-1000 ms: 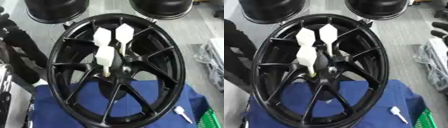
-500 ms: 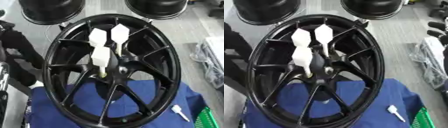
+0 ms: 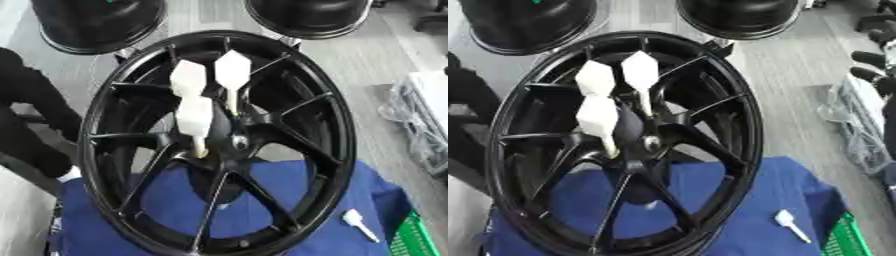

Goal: Pull the pin out of the wheel hub.

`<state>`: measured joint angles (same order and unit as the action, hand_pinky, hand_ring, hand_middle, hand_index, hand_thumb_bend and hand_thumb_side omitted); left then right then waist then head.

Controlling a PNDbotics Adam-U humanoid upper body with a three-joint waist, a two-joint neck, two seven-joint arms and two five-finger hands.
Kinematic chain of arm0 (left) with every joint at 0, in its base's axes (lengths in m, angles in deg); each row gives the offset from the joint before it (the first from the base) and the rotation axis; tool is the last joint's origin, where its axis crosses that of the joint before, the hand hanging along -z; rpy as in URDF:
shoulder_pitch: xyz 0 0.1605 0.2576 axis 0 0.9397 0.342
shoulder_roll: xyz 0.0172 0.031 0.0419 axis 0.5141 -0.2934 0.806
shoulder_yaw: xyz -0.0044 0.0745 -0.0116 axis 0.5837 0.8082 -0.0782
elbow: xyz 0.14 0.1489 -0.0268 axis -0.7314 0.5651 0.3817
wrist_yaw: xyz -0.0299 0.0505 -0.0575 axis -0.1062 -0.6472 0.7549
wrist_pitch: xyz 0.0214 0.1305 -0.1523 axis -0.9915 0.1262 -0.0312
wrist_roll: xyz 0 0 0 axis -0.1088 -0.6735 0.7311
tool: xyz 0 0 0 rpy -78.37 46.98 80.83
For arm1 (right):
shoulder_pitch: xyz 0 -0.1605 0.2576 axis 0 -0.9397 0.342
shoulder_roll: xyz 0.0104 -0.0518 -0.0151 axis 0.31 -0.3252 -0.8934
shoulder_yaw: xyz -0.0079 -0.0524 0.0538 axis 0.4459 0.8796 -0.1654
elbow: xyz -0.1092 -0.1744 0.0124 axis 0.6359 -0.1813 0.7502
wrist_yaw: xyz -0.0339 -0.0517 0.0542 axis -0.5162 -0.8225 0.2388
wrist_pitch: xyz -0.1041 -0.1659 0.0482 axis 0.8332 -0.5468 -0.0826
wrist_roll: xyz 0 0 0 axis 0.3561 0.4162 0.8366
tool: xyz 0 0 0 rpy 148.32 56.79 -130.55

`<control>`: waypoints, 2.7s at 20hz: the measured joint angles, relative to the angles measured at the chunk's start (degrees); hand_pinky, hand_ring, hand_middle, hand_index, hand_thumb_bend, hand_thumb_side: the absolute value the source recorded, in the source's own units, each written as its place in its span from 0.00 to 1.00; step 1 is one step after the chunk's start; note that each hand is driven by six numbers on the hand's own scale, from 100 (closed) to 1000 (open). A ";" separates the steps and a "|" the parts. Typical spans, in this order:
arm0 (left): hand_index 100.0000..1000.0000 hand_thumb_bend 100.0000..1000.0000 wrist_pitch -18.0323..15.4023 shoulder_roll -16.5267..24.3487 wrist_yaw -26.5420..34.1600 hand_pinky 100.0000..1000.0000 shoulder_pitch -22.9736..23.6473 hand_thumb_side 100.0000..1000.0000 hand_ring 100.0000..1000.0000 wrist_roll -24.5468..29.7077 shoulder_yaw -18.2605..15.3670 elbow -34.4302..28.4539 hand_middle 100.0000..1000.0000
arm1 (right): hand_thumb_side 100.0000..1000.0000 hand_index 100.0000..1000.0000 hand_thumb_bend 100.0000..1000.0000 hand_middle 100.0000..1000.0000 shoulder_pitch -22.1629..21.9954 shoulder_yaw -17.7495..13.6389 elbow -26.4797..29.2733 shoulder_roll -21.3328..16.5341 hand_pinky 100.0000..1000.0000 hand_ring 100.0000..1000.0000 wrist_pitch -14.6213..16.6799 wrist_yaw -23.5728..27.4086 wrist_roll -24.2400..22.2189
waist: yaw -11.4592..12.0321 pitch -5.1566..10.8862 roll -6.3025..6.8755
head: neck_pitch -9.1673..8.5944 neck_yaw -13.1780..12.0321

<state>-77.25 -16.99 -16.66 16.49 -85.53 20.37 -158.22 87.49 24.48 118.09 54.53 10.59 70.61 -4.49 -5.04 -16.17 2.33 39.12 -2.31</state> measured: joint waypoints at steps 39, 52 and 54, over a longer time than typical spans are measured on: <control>0.80 0.45 14.55 0.78 -25.04 0.70 -22.71 0.36 0.75 53.37 29.03 -2.54 0.78 | 0.71 0.89 0.00 0.84 -0.90 0.75 -0.31 -1.07 0.76 0.77 -0.34 -1.00 -1.69 | 0.15 0.20 0.95 | -0.51 1.36; 0.78 0.36 13.27 0.74 -26.66 0.63 -18.97 0.18 0.65 55.27 29.48 2.79 0.72 | 0.71 0.89 0.00 0.83 -0.41 1.07 -0.31 -1.07 0.76 0.76 -0.37 -1.00 -2.11 | -0.23 0.20 0.90 | -0.50 1.06; 0.78 0.35 13.23 0.74 -26.68 0.62 -18.63 0.17 0.62 54.96 29.45 3.06 0.70 | 0.72 0.89 0.00 0.83 -0.41 1.08 -0.31 -1.07 0.76 0.76 -0.37 -1.00 -2.12 | -0.25 0.20 0.90 | -0.50 0.88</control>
<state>-64.02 -16.25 -43.34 -2.15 -30.57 49.82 -155.15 87.08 25.56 117.78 53.45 10.22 69.61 -6.61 -5.29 -15.97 3.23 38.61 -1.43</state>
